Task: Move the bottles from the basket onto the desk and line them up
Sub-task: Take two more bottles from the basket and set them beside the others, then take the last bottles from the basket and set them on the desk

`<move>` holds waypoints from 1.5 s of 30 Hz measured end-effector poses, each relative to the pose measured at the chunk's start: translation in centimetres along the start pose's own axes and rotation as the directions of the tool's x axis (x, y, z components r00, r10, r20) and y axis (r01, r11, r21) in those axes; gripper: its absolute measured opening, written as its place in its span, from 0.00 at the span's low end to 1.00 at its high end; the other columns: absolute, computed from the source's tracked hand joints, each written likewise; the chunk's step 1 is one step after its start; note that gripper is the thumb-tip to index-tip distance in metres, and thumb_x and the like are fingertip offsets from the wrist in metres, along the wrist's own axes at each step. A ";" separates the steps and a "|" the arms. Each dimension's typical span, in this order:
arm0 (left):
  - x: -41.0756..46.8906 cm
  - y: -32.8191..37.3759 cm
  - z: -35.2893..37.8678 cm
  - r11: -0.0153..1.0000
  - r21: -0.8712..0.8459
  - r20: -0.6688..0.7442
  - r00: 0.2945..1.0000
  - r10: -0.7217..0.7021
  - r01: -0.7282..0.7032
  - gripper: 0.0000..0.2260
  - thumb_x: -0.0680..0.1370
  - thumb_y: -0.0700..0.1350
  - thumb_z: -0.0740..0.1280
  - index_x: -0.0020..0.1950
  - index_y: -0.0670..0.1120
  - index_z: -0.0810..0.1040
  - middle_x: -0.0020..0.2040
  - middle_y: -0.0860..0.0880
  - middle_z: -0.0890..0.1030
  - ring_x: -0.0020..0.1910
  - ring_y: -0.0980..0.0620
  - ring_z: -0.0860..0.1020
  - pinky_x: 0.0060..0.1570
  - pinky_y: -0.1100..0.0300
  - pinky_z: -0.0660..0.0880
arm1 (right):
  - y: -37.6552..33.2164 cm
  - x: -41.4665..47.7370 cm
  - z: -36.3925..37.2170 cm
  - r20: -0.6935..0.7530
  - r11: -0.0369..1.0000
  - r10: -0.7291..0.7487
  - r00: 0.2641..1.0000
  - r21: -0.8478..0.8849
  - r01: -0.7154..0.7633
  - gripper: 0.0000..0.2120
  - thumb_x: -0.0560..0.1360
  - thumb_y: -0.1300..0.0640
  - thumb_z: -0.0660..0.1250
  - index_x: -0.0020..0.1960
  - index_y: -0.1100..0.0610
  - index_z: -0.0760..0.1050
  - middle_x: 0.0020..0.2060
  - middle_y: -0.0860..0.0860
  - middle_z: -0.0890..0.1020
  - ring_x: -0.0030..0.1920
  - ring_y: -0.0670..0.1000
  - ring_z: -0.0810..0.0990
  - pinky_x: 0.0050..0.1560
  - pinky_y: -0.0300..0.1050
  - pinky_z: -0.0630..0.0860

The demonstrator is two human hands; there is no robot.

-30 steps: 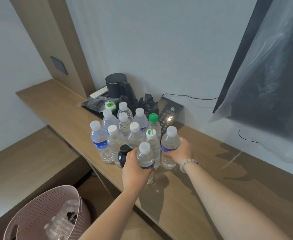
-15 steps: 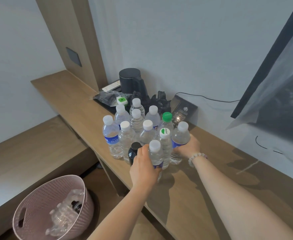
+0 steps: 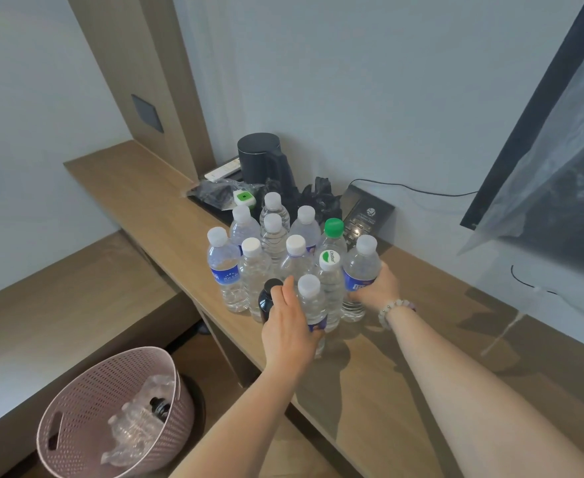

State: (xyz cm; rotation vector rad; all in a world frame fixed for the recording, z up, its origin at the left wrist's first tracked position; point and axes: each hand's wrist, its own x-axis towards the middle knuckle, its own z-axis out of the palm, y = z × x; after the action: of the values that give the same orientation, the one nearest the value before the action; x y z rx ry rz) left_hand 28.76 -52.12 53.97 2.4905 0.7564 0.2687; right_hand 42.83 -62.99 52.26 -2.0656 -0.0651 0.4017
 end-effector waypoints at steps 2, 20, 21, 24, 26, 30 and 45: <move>-0.1 0.0 -0.3 1.000 0.007 0.025 1.000 0.019 -0.019 0.39 0.68 0.51 0.75 0.71 0.49 0.56 0.61 0.50 0.63 0.55 0.50 0.74 0.40 0.60 0.71 | 0.0 -0.1 -0.3 0.053 1.000 -0.003 0.999 -0.029 0.005 0.41 0.62 0.57 0.80 0.70 0.55 0.64 0.63 0.52 0.75 0.62 0.56 0.74 0.61 0.49 0.71; 1.4 -3.2 -12.3 0.960 0.278 -0.079 0.995 0.065 -0.040 0.32 0.74 0.48 0.69 0.73 0.47 0.56 0.67 0.45 0.67 0.61 0.46 0.72 0.51 0.55 0.73 | -17.0 -4.2 -2.9 0.044 0.520 -0.572 0.819 -0.753 0.404 0.16 0.75 0.59 0.60 0.61 0.61 0.73 0.60 0.58 0.74 0.60 0.59 0.72 0.56 0.51 0.71; 1.3 -3.4 -13.5 0.953 0.302 -0.136 0.989 0.062 -0.019 0.30 0.75 0.49 0.67 0.73 0.47 0.58 0.67 0.45 0.67 0.63 0.45 0.71 0.56 0.53 0.71 | -18.0 -4.9 -1.4 0.104 0.442 -0.646 0.756 -0.756 0.482 0.16 0.76 0.58 0.59 0.63 0.60 0.72 0.60 0.58 0.74 0.61 0.58 0.72 0.57 0.51 0.70; 0.8 -4.6 -16.8 0.933 0.354 -0.302 0.952 0.051 0.062 0.22 0.78 0.51 0.62 0.70 0.47 0.64 0.66 0.45 0.70 0.64 0.44 0.68 0.61 0.50 0.66 | -19.8 -7.3 3.6 0.278 0.225 -0.770 0.575 -0.725 0.651 0.17 0.77 0.56 0.58 0.64 0.60 0.72 0.61 0.57 0.74 0.61 0.58 0.71 0.59 0.51 0.69; 0.3 -5.8 -18.8 0.925 0.358 -0.370 0.929 0.015 0.127 0.19 0.79 0.52 0.58 0.69 0.47 0.67 0.64 0.45 0.71 0.65 0.43 0.67 0.63 0.50 0.64 | -20.5 -9.3 6.9 0.354 0.137 -0.806 0.475 -0.669 0.731 0.17 0.77 0.55 0.57 0.63 0.60 0.72 0.61 0.58 0.74 0.60 0.58 0.72 0.59 0.51 0.69; -1.7 -9.3 -21.4 0.902 0.360 -0.399 0.913 -0.081 0.238 0.18 0.81 0.52 0.53 0.66 0.46 0.71 0.63 0.44 0.72 0.63 0.43 0.67 0.62 0.50 0.63 | -21.7 -13.3 12.8 0.469 0.020 -0.820 0.330 -0.552 0.834 0.17 0.78 0.54 0.55 0.64 0.59 0.71 0.61 0.57 0.74 0.60 0.57 0.71 0.61 0.50 0.67; -1.5 -32.4 -29.3 0.844 0.261 -0.426 0.840 -0.335 0.469 0.18 0.81 0.50 0.51 0.66 0.46 0.71 0.65 0.44 0.71 0.64 0.43 0.67 0.60 0.50 0.64 | -27.0 -19.4 38.2 0.659 -0.126 -0.737 0.150 -0.352 0.928 0.18 0.80 0.54 0.54 0.66 0.57 0.71 0.62 0.55 0.76 0.63 0.54 0.71 0.66 0.47 0.63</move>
State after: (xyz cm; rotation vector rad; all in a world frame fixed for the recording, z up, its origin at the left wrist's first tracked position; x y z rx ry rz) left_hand 3.03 -17.62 61.49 2.5454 1.6004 0.4821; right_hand 15.93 -21.43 62.88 -2.1094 -2.0454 -0.3444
